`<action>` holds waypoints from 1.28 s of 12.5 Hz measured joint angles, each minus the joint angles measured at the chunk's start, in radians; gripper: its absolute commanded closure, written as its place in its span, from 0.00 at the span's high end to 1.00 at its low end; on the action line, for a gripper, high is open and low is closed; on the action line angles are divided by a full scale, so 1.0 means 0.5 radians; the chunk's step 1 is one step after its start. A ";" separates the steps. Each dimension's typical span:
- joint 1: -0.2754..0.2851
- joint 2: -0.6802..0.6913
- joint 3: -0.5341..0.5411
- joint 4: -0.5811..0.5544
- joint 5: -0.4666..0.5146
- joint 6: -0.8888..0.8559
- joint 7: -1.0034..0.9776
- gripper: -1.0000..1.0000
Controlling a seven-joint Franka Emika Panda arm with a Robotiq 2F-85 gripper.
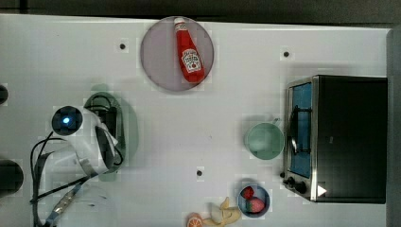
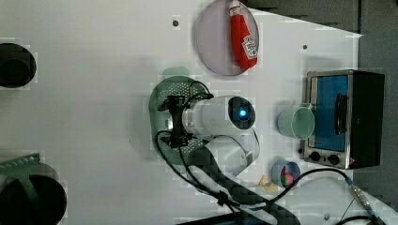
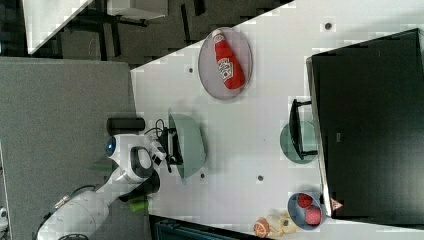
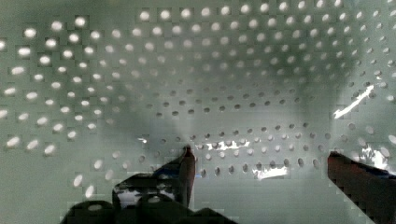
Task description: Drag strainer right to left.
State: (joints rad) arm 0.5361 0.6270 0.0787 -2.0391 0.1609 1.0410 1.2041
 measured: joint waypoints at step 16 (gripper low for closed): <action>0.287 0.121 -0.050 0.326 0.164 -0.275 -0.092 1.00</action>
State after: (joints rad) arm 0.6797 0.6875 0.0536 -1.8760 0.2429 0.9033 1.1582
